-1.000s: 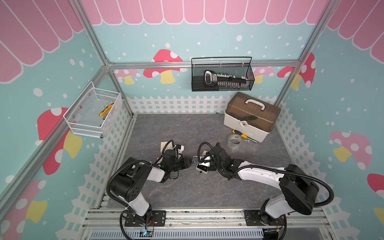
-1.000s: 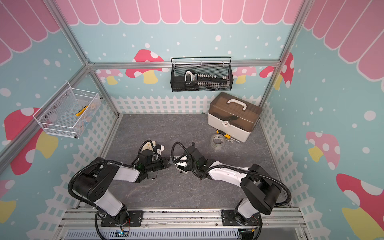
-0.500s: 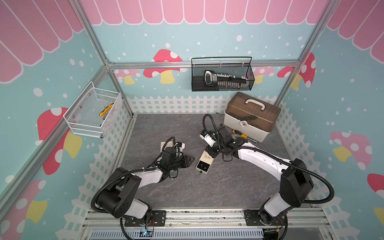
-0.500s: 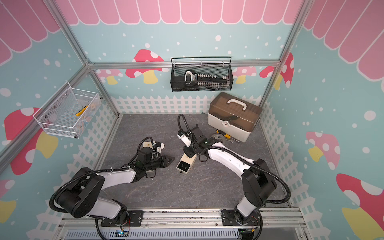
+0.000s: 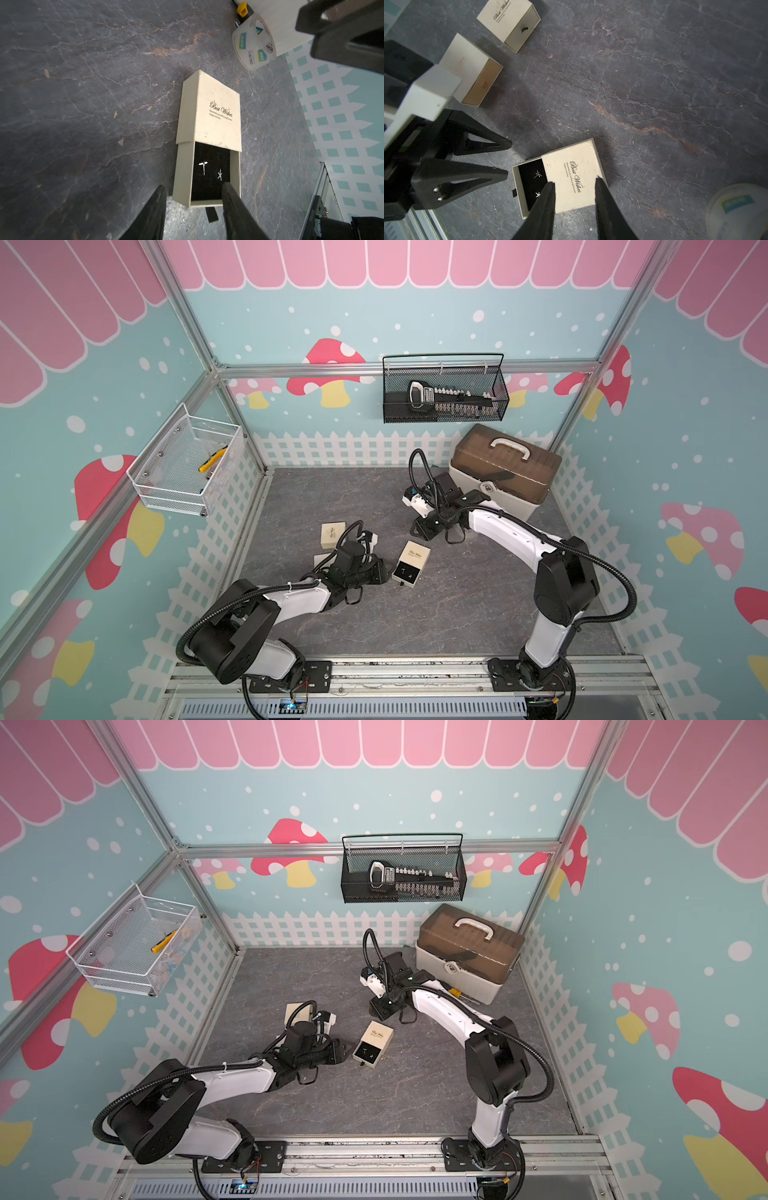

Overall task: Place the earrings into the drawer-style jewelry box
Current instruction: Adjust the earring in the inner lining.

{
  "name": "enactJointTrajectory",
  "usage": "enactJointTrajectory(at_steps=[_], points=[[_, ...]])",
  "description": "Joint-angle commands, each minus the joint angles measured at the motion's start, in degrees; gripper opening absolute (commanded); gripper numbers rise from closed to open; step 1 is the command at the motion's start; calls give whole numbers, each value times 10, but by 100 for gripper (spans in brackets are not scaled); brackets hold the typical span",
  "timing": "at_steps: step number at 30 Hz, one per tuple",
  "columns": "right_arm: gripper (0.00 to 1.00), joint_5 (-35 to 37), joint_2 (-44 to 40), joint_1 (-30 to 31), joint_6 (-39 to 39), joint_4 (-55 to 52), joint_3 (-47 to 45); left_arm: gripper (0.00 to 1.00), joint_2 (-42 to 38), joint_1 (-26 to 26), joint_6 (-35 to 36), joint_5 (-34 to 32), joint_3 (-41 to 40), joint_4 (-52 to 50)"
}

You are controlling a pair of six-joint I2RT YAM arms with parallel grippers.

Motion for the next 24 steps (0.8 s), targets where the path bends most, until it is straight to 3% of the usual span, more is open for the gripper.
enactJointTrajectory(at_steps=[1, 11, 24], points=[[29, -15, 33, 3, -49, -87, 36, 46, -10, -12, -50, -35, -40, 51], [28, -35, 120, 12, -115, -171, 118, 47, -3, -22, -97, -44, -75, 100], [28, -73, 172, 31, -175, -240, 163, 46, 34, -27, -111, -34, -82, 145]])
